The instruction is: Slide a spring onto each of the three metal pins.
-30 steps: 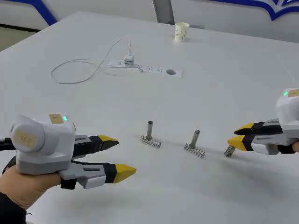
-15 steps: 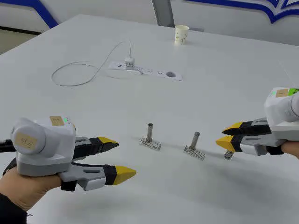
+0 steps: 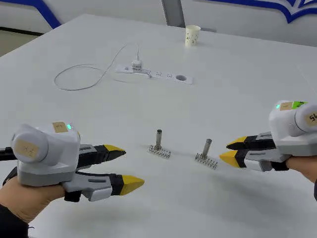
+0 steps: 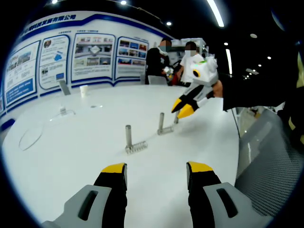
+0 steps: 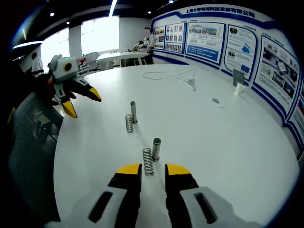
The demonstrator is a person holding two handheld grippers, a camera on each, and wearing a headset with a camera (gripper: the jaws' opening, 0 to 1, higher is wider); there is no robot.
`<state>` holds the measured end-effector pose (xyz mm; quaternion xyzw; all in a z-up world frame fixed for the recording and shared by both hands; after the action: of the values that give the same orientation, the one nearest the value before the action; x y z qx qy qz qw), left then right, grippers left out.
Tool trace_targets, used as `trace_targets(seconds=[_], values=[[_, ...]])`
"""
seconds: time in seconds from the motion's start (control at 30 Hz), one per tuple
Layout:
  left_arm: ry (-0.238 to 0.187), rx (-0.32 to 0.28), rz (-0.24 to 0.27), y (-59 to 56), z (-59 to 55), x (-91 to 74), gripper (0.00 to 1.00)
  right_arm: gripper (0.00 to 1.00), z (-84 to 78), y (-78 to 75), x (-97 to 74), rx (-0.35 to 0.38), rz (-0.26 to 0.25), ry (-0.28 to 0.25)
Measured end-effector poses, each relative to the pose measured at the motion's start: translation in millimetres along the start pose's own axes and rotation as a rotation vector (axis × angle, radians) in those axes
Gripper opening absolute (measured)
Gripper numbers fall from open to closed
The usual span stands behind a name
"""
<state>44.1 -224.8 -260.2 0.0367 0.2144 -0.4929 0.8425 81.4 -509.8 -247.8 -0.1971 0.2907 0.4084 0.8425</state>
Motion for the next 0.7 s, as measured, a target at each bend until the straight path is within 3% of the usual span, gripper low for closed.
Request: trace_targets(seconds=[0.7], values=[[0.008, -0.008, -0.002, 1.0, -2.8, 1.4, 0.51, 0.19, -16.7, 4.0, 24.7, 0.007, 0.033, 0.037]])
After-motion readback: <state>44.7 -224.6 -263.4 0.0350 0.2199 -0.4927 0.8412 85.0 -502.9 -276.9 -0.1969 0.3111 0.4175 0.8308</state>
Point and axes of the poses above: the centre of the closed fingertips' face, and the gripper's own axes: x roughly forward along the fingers, y roughly to its left, z roughly out of its top, the point moved 8 cm from there along -x, roughly backward along the fingers, and after that the axes turned 3 degrees about -x, right-handed, at the moved point
